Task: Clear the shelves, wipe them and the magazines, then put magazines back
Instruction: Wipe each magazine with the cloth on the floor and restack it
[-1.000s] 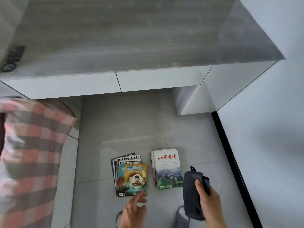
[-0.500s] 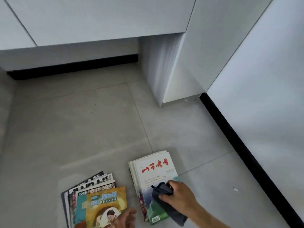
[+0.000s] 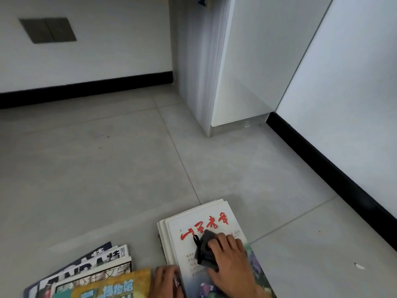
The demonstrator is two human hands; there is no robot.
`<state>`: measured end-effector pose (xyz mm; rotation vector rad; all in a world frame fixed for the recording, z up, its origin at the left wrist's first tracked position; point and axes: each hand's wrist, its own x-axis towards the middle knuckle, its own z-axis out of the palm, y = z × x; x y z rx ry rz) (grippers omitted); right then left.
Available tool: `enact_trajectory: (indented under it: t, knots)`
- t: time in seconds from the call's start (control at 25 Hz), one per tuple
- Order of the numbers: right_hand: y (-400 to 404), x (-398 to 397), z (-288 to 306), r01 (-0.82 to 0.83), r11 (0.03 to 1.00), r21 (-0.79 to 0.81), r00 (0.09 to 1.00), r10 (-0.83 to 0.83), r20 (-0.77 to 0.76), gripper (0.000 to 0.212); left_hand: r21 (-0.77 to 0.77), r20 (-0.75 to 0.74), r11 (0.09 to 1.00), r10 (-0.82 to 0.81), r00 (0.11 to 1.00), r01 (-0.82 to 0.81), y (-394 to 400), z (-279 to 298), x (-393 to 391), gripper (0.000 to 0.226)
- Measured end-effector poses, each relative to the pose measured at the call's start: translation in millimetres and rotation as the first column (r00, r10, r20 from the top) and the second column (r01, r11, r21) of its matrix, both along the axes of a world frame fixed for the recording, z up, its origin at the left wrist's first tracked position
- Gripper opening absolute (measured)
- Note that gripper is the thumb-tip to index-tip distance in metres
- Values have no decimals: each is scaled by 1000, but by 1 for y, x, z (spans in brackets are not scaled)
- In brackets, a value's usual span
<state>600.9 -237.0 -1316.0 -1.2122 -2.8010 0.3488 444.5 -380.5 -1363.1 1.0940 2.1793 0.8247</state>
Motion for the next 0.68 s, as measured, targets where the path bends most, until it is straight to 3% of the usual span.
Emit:
enact_trajectory:
  t: [0.12, 0.32, 0.56, 0.68]
  knots:
    - [-14, 4, -16, -35, 999, 8, 991, 36, -129, 42, 28, -20, 998, 60, 998, -59, -1, 3, 3, 28]
    - [-7, 21, -8, -234, 972, 33, 971, 235, -36, 52, 7, 107, 976, 214, 971, -216, -3, 21, 28, 30]
    - [18, 18, -23, -173, 984, 48, 985, 174, -14, 76, 49, 55, 926, 373, 926, -375, 12, 22, 52, 41]
    - [25, 5, -29, -39, 999, 4, 997, 39, -72, 74, 48, 71, 924, 376, 924, -380, 12, 26, 58, 51]
